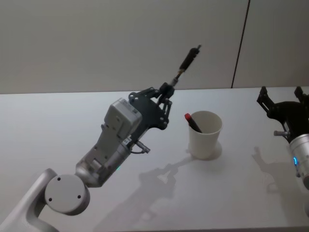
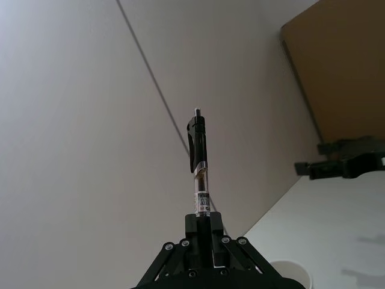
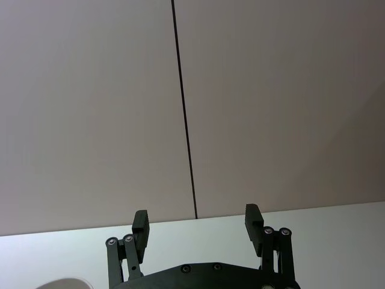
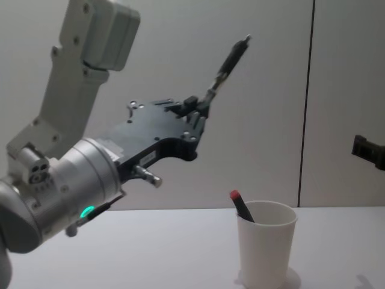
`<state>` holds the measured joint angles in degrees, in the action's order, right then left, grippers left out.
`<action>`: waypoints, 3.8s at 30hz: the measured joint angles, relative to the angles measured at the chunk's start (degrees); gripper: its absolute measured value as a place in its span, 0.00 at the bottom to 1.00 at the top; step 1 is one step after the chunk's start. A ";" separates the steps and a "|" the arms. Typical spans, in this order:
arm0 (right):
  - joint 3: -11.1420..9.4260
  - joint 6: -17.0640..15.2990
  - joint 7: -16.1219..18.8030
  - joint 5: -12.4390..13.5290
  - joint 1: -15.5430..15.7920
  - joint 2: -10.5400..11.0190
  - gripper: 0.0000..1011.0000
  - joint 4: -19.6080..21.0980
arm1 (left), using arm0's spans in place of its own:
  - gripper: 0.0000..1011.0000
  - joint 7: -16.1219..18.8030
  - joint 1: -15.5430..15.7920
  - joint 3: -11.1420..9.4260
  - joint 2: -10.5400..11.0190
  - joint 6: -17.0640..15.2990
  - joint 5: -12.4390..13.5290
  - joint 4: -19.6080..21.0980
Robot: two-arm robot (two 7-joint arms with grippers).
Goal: Place the pen into the pen holder.
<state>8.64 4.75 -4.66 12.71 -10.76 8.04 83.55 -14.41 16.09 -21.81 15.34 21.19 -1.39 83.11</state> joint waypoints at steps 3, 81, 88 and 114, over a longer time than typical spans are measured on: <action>0.00 0.00 0.00 0.00 0.00 0.00 0.99 0.00 | 0.12 -1.95 1.02 -0.18 -0.64 2.13 -0.10 -1.45; -1.36 -9.07 33.35 30.32 5.71 6.18 0.99 17.03 | 0.12 -9.05 4.71 -0.80 -2.87 10.00 -0.44 -6.70; -0.63 -9.32 32.00 29.27 4.88 5.49 0.99 16.27 | 0.12 -9.06 4.71 -0.80 -2.87 10.00 -0.44 -6.70; 1.33 -9.41 30.54 28.53 2.44 3.84 0.93 14.90 | 0.12 -9.04 4.71 -0.80 -2.87 10.00 -0.44 -6.70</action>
<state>9.98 -4.66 25.88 41.24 -8.32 11.88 98.45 -23.45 20.79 -22.60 12.47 31.19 -1.83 76.41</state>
